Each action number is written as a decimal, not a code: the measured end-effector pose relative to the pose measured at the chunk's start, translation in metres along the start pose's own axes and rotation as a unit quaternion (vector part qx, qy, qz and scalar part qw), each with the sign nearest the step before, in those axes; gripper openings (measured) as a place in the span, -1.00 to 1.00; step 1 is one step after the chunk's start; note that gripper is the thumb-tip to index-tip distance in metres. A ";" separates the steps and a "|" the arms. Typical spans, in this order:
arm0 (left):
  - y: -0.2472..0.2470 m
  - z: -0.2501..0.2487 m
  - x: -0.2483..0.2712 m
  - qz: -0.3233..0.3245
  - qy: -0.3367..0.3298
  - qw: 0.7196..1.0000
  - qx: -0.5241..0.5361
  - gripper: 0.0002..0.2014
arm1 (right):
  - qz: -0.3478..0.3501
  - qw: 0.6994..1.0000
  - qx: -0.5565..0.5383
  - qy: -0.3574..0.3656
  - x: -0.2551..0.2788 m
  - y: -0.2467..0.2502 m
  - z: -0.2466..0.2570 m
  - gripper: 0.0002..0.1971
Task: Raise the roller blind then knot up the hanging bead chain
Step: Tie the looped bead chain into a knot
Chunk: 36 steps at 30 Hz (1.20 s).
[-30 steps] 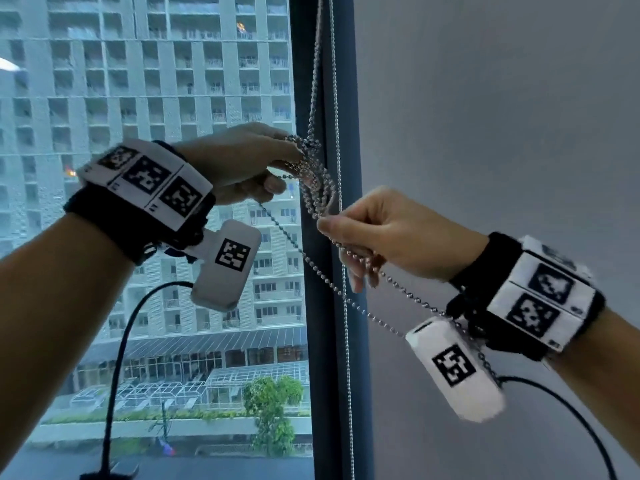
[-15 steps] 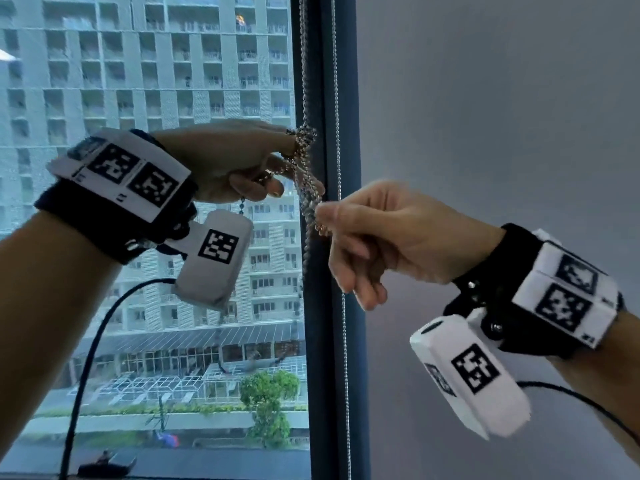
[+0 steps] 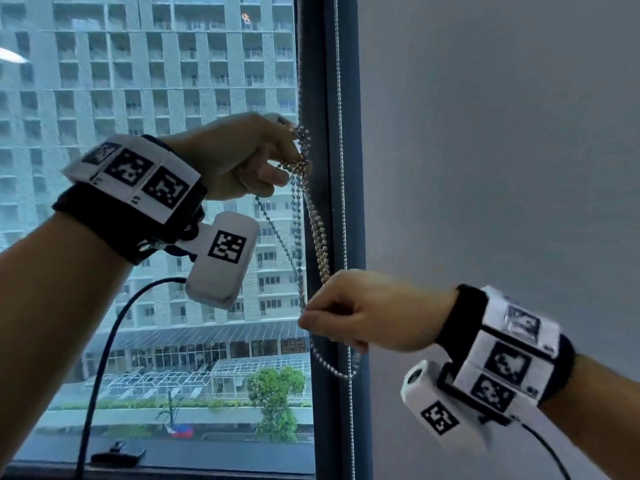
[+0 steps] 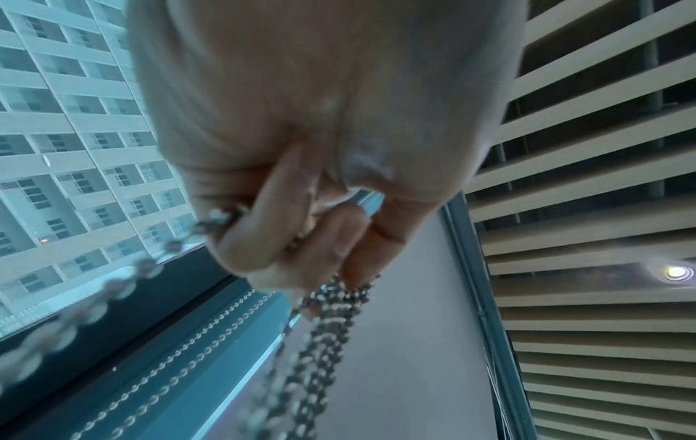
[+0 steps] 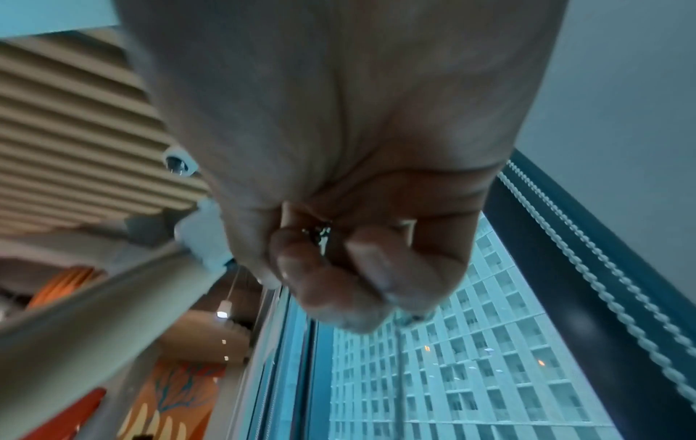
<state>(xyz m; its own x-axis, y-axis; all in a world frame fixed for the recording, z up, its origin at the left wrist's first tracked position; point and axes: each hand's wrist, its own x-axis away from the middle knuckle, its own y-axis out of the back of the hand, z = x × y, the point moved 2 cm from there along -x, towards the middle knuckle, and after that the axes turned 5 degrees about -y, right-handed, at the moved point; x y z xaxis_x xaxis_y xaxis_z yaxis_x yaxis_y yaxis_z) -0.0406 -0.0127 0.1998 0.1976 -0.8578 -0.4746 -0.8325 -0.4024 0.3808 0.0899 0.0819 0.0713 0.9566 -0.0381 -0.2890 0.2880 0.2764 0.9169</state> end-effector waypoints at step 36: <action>-0.044 0.056 0.022 0.003 -0.387 0.652 -0.652 -0.55 | 0.012 0.999 0.018 -0.033 0.010 0.009 -0.007 -0.59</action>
<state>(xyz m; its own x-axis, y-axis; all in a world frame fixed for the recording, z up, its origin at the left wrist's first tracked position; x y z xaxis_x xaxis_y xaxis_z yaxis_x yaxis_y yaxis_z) -0.0283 0.0042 0.1283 -0.5448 -0.6447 -0.5362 0.4153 -0.7630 0.4954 0.1015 0.0910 0.0748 0.9636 -0.0965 -0.2492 0.2657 0.2437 0.9327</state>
